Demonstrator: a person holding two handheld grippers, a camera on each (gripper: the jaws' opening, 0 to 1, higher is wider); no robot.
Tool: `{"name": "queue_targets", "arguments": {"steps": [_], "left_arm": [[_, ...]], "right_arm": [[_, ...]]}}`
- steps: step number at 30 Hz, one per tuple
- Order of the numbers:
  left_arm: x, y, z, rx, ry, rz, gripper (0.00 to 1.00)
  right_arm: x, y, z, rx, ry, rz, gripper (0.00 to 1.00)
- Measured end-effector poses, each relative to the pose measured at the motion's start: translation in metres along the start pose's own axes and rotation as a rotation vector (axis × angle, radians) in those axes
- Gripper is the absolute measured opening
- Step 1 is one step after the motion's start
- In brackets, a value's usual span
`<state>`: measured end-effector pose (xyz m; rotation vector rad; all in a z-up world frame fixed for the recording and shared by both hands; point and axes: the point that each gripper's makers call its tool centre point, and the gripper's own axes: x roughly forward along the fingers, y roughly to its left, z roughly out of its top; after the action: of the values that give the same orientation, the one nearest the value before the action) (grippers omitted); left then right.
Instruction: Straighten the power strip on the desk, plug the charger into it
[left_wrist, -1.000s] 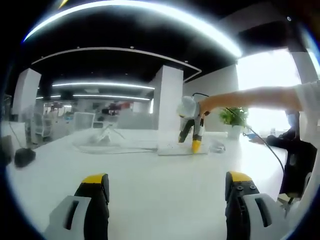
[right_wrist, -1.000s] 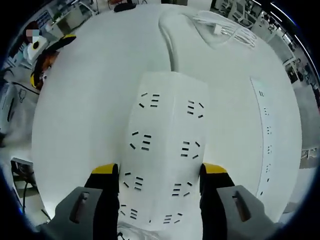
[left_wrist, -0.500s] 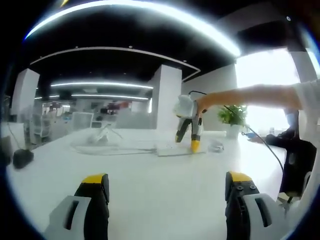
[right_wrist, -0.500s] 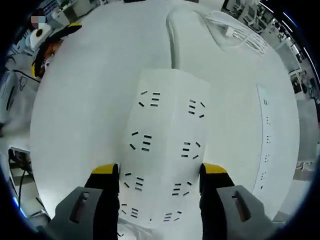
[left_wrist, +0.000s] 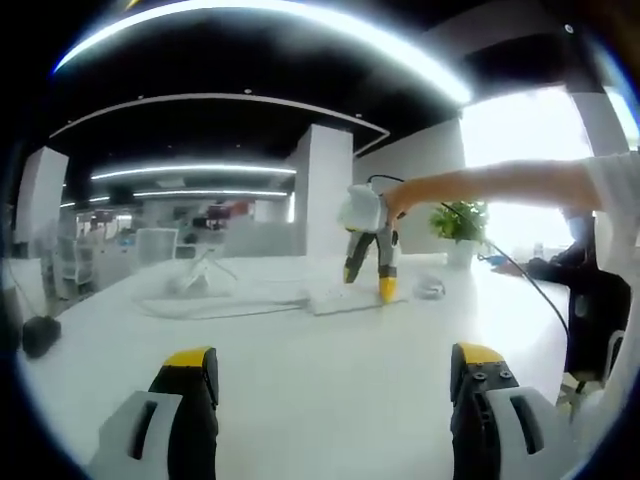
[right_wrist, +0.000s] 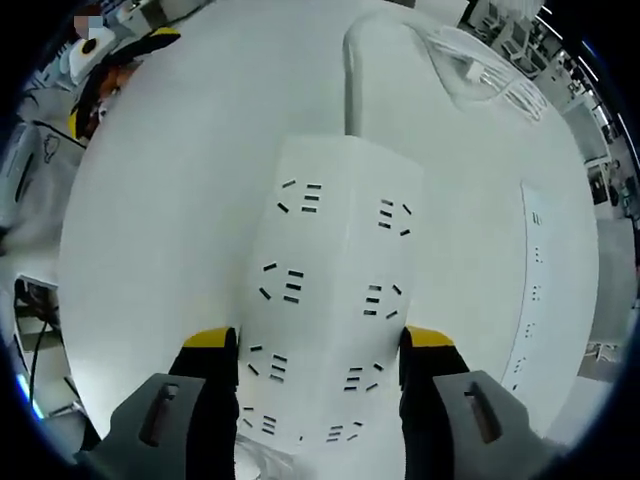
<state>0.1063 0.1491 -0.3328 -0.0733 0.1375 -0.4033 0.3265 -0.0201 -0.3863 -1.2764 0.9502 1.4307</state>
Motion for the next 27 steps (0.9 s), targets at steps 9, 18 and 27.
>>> {"name": "queue_targets", "arguments": {"steps": [9,18,27], "left_arm": [[0.0037,-0.004,-0.0026,-0.004,0.007,-0.018,0.99],[0.0058,-0.0064,-0.0031,0.003,0.011,-0.025,0.99],[0.0076,-0.0078,-0.0018,0.002,0.009,-0.03,0.99]], "right_arm": [[0.0,-0.0026,-0.0002,-0.038,0.002,0.004,0.64],[-0.0009,-0.0029,-0.0008,-0.052,-0.021,0.006,0.64],[-0.001,-0.0034,-0.0005,-0.051,-0.03,0.007,0.64]]}}
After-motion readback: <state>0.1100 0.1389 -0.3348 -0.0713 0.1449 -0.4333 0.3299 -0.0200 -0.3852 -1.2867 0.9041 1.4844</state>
